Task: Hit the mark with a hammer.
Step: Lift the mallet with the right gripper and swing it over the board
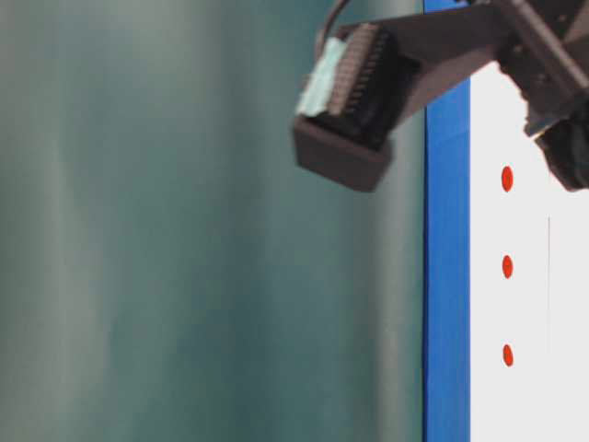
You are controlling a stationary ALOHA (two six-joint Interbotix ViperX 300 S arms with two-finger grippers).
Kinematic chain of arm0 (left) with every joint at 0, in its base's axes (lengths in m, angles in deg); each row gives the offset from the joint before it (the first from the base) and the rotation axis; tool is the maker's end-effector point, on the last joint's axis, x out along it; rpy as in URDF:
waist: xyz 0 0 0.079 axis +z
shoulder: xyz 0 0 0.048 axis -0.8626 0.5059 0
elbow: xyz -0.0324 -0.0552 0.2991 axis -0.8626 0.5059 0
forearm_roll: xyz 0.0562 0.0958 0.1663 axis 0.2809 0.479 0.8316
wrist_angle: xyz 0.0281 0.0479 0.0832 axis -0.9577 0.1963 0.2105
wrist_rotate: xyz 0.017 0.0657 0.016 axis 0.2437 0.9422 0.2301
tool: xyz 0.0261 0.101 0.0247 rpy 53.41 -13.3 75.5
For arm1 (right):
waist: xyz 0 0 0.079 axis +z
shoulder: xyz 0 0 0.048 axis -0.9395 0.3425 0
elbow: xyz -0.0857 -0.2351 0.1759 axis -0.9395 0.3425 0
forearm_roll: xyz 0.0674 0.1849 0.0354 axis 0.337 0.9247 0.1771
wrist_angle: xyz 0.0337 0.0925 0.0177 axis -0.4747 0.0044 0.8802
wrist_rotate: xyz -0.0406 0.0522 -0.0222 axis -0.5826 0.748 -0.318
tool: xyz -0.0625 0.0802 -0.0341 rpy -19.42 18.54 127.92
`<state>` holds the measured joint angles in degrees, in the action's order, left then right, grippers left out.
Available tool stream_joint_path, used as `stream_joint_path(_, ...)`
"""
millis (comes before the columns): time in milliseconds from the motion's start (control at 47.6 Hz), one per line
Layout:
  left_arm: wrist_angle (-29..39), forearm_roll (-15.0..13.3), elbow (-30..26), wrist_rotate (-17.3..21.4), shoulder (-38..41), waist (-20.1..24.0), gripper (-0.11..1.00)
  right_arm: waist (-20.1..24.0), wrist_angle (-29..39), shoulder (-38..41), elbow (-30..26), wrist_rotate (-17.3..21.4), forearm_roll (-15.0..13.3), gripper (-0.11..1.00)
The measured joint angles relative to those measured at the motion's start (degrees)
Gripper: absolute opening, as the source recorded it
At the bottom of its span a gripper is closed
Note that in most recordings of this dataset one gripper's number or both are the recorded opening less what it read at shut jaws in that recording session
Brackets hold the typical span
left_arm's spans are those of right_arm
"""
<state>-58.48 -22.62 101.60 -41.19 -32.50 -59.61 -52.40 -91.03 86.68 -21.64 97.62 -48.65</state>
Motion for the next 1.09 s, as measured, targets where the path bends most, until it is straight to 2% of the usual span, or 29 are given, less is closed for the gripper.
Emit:
stream_joint_path(231,0.62,0.0,0.0,-0.09,0.0,0.0,0.0,-0.09,6.42,-8.09,0.09,-0.88,0.0,0.09)
stream_joint_path(483,0.97,0.0,0.0,-0.18,0.0,0.0,0.0,-2.55,14.68,-18.63,0.35,-5.1,0.0,0.09)
stream_joint_path(735,0.97,0.0,0.0,-0.18,0.0,0.0,0.0,-5.01,16.26,-22.94,1.14,-6.5,0.0,0.09)
stream_joint_path(882,0.97,0.0,0.0,-0.18,0.0,0.0,0.0,-8.88,16.44,-23.47,2.2,-7.82,-0.7,0.09)
stream_joint_path(1092,0.97,0.0,0.0,-0.18,0.09,0.0,0.0,-16.87,16.35,-25.05,3.34,-12.66,-1.76,0.09)
